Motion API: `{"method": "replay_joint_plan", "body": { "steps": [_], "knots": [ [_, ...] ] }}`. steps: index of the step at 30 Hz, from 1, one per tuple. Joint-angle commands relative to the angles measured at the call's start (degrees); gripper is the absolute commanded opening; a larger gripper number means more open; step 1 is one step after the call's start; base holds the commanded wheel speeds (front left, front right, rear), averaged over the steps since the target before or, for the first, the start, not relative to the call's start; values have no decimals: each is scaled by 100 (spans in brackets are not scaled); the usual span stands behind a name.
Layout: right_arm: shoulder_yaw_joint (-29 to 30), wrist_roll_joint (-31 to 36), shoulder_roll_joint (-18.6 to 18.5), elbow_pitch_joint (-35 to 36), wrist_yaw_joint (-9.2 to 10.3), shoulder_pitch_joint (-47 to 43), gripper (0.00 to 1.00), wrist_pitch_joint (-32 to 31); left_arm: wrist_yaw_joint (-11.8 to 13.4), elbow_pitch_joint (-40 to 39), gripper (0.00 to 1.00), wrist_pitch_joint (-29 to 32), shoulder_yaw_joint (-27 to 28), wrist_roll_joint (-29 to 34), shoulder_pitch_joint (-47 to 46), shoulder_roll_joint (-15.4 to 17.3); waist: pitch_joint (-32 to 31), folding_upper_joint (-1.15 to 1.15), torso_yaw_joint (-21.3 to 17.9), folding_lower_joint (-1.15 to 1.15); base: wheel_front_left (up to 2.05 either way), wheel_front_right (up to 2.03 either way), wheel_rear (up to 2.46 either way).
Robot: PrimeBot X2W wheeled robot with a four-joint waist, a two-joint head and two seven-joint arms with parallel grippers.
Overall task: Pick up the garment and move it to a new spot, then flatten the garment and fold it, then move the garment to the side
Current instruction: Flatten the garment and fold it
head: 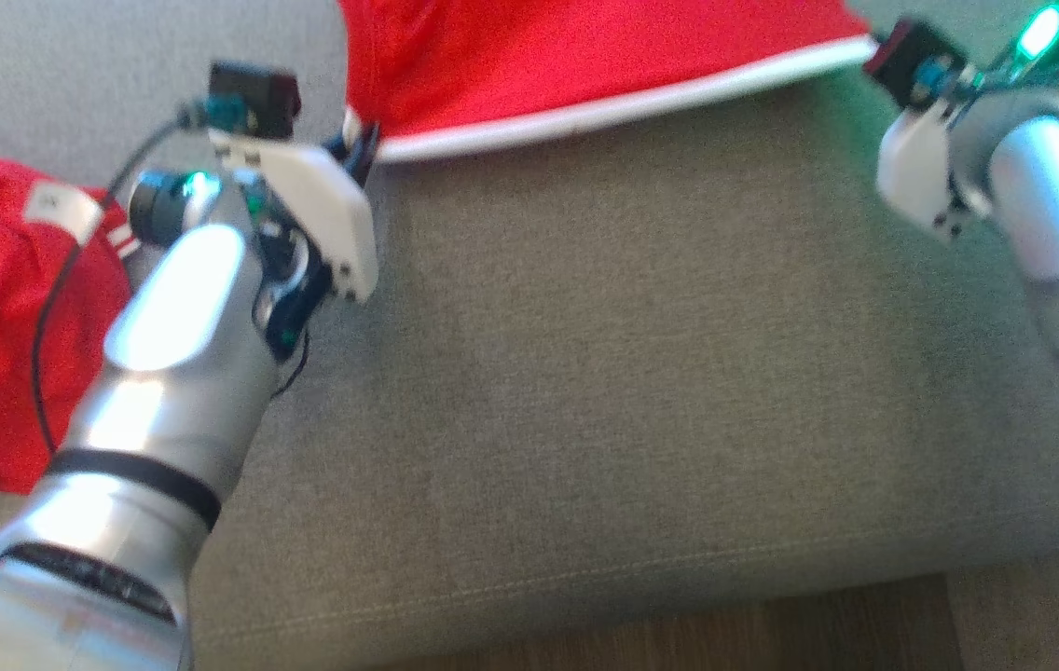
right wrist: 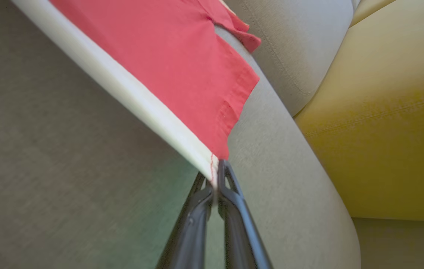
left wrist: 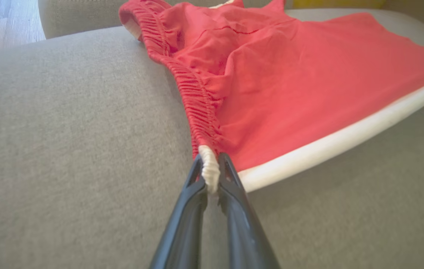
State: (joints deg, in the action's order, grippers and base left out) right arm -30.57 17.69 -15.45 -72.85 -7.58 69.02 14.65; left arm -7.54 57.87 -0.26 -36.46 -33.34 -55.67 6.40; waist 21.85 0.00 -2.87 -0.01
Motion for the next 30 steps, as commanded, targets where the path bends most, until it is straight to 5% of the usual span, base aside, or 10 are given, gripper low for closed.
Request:
{"method": "replay_joint_plan", "body": {
  "steps": [1, 11, 18, 22, 28, 29, 30],
  "knots": [
    [-134, -117, 1, -13, 9, -259, 0, 19, 27, -52, 0, -52, 68, 99, -19, 381, -256, 0, -63, 1, 0, 0, 0],
    [-1478, -1097, -53, -108, 9, -1110, 0, -573, 13, -172, 0, -195, -251, 50, 1022, 558, -1159, 0, -192, 1, 0, 0, 0],
    [-3019, -2800, -135, 170, 9, -1913, 0, -1221, 9, -475, 0, -239, -362, -138, 1840, 646, -1786, 0, -210, 1, 0, 0, 0],
    [-4092, -4176, -891, 1483, 9, -2103, 0, -1905, 8, -804, 0, -105, -544, -213, 2428, 769, -2096, 0, -214, 1, 0, 0, 0],
    [-4274, -5187, -2508, 4201, 9, -2343, 0, -3499, 7, -1823, 0, 346, -661, -731, 3238, 1068, -2362, 0, -113, 1, 0, 0, 0],
    [-4274, -5187, -2508, 4201, 9, -2343, 0, -3499, 7, -1823, 0, 346, -661, -731, 3238, 1068, -2362, 0, -113, 1, 0, 0, 0],
    [-4276, -5354, -2968, 4912, 9, -2438, 0, -3935, 7, -2180, 0, 476, -664, -871, 3456, 1278, -2422, 0, -85, 1, 0, 0, 0]
  ]
}}
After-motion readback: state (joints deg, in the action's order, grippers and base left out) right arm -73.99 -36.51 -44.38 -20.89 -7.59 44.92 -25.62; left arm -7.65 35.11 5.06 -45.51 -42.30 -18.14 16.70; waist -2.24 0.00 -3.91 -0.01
